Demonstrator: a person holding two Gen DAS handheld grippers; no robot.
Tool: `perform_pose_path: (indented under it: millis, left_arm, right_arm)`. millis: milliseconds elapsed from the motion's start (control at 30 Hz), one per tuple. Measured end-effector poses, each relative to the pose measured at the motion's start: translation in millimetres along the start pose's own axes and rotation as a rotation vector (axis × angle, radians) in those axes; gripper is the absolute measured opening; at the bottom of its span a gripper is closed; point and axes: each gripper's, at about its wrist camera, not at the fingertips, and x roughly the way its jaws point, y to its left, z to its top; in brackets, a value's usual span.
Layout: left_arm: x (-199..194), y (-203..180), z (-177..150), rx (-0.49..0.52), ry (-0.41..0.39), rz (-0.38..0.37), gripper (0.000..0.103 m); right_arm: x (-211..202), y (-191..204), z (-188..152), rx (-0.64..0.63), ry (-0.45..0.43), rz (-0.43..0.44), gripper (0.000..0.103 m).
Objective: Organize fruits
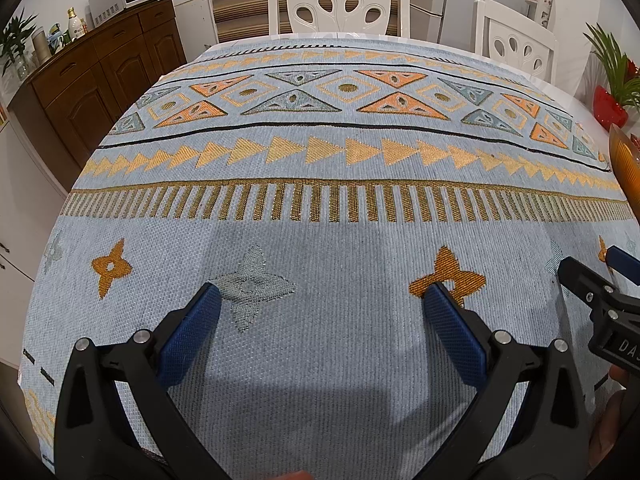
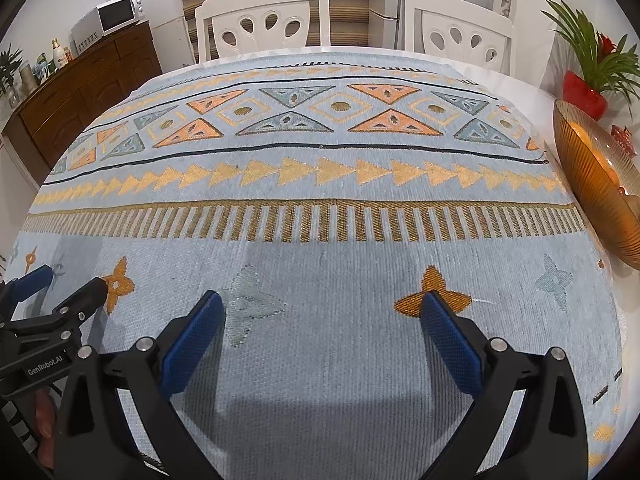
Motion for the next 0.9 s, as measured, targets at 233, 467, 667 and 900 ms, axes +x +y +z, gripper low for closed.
perform_pose_path:
  millis: [233,467,667,900]
  left_arm:
    - [0.1,0.2,0.1,0.000,0.000,0.000,0.100]
    - [-0.1,0.0,0.0,0.000,0.000,0.001,0.100]
    - [0.1,0.2,0.4,0.001,0.000,0.000,0.100]
    - [0.0,-0.2,0.1,0.001,-0.001,0.002,0.100]
  right_arm:
    - [1.1,0.8,0.1,-0.006,0.005,-0.003,0.098]
    - [2.7,1.1,-0.3,-0.009,0.018,-0.005,0.098]
    - [3.3,0.9,-0.2,-0.010,0.019,-0.005,0.098]
    - [6.4,2.0,-0.4,-0.021,0.030,-0.017,0.098]
